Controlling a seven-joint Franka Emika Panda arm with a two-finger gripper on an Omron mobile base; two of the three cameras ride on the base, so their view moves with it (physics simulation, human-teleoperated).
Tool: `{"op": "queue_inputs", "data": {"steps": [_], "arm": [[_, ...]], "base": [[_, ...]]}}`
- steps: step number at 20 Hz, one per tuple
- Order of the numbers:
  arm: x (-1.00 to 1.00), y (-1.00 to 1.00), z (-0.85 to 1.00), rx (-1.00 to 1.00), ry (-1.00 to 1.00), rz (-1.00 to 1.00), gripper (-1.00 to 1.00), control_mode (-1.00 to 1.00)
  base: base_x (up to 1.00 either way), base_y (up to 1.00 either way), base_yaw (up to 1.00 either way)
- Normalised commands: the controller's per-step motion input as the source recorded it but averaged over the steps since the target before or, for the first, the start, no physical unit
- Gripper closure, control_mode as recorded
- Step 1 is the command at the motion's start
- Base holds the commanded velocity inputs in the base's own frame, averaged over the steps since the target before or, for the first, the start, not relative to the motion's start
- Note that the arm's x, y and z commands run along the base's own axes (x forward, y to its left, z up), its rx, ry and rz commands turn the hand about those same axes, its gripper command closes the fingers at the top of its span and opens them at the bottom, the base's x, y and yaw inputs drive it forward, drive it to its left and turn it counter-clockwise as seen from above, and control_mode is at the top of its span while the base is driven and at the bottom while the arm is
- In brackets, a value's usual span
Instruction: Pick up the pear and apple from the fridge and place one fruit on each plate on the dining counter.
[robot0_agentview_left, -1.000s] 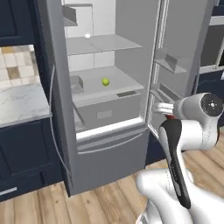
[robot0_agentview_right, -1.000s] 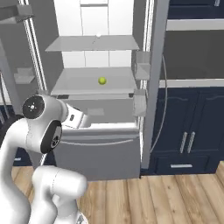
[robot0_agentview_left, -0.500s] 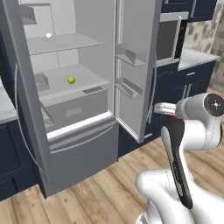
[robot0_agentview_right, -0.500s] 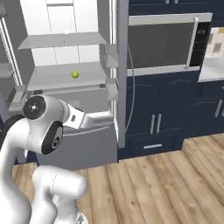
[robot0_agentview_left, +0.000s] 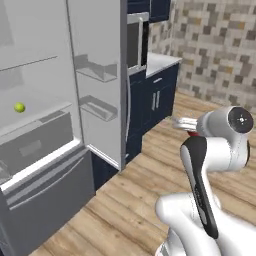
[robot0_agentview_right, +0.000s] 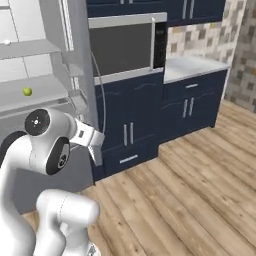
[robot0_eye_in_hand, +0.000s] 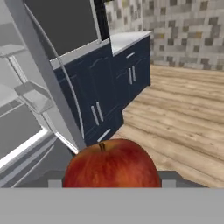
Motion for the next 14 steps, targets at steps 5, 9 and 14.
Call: {"op": "queue_inputs", "data": {"steps": [5, 9, 14], "arm": [[0.00, 0.00, 0.00, 0.00, 0.00, 0.00, 1.00, 1.00], [0.00, 0.00, 0.00, 0.00, 0.00, 0.00, 1.00, 1.00], [0.00, 0.00, 0.00, 0.00, 0.00, 0.00, 1.00, 1.00]], "base": [[0.39, 0.05, -0.66], [0.65, 0.19, -0.60], [0.33, 0.12, -0.64]]}}
